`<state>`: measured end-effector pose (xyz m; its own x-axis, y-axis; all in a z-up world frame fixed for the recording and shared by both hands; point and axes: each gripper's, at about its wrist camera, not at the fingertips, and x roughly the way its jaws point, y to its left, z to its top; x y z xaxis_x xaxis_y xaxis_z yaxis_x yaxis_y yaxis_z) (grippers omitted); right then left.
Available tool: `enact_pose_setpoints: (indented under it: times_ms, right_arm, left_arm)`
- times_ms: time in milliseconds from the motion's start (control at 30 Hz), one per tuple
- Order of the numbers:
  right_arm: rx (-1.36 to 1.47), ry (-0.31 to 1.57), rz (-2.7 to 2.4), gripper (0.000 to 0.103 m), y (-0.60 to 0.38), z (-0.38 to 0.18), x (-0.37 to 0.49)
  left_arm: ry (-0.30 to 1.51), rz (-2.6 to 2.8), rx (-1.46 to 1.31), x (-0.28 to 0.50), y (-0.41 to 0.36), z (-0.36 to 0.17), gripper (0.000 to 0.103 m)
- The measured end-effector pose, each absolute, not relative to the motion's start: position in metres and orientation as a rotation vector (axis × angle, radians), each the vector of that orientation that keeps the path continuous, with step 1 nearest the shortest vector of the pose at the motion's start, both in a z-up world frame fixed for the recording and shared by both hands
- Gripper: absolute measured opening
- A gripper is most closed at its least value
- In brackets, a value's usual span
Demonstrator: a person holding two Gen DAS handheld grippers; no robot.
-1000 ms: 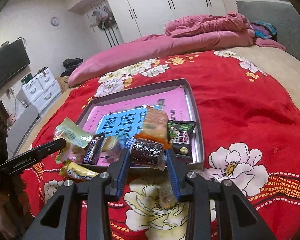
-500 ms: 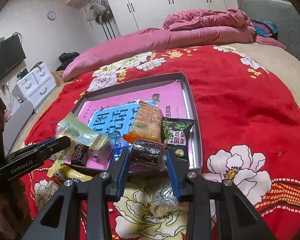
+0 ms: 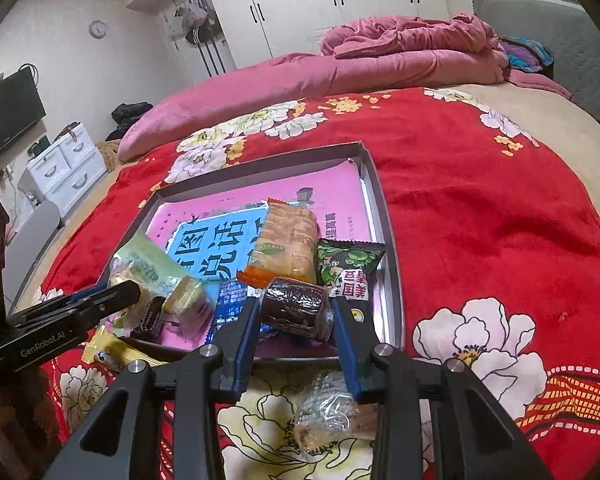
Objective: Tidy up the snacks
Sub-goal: 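Lower the chocolate roll into the tray while the left tool drops the green bag there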
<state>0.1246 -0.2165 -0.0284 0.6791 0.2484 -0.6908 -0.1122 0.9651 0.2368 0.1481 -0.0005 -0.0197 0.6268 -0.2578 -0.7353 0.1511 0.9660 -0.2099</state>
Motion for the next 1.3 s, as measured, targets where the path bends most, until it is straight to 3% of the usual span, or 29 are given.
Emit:
enact_pose_setpoints:
  times_ms: [433, 900, 1300]
  right_arm:
    - [0.169, 0.776, 0.191, 0.039, -0.218, -0.023, 0.121]
    - [0.198, 0.711, 0.16, 0.054, -0.232, -0.007, 0.107]
    - [0.265, 0.698, 0.114, 0.063, -0.256, -0.002, 0.095]
  left_arm:
    - [0.864, -0.221, -0.128, 0.148, 0.002, -0.02, 0.036]
    - [0.827, -0.218, -0.178, 0.137, 0.016, -0.008, 0.059]
    - [0.827, -0.205, -0.271, 0.122, 0.041, -0.005, 0.064]
